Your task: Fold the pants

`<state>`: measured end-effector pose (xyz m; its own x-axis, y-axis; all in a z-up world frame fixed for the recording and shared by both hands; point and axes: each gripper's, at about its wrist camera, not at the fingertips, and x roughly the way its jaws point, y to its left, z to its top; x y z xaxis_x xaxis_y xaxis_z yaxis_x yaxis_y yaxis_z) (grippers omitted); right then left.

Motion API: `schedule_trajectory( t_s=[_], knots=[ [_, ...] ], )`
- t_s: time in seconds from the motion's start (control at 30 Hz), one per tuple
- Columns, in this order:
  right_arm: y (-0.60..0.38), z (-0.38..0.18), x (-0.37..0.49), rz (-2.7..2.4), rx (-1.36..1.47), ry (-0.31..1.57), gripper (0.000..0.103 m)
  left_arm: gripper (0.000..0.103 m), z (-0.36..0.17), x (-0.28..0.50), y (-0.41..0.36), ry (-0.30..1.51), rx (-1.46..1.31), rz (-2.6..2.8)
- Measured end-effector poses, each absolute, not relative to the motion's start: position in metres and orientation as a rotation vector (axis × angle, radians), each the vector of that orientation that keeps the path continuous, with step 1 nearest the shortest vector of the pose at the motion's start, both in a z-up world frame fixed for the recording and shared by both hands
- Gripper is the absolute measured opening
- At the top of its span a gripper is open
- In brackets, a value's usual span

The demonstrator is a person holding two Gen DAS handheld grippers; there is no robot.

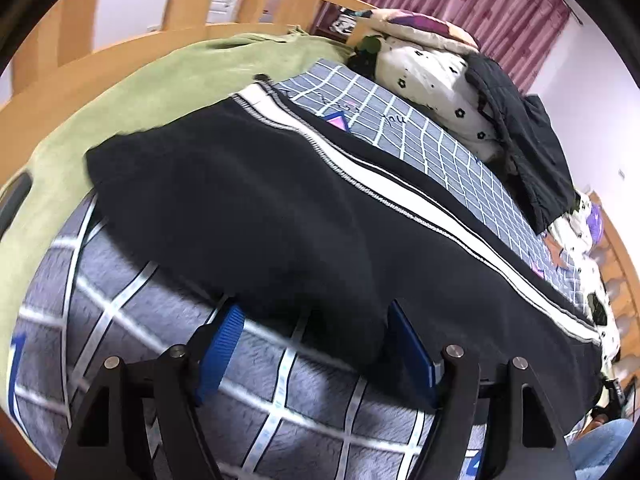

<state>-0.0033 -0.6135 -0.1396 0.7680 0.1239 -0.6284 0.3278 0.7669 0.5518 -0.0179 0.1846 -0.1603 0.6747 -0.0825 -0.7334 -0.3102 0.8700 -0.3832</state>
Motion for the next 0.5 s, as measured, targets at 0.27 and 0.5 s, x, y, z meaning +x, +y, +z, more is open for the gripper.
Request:
schedule_trajectory(
  t_s=[0.27, 0.5],
  knots=[
    [-0.623, -0.143, 0.054, -0.211, 0.740, 0.740, 0.063, 0.073, -0.165, -0.013, 0.214, 0.748, -0.701, 0.235],
    [-0.629, -0.107, 0.077, -0.175, 0.616, 0.699, 0.042, 0.017, -0.166, 0.029, 0.242, 0.723, -0.713, 0.376]
  ],
)
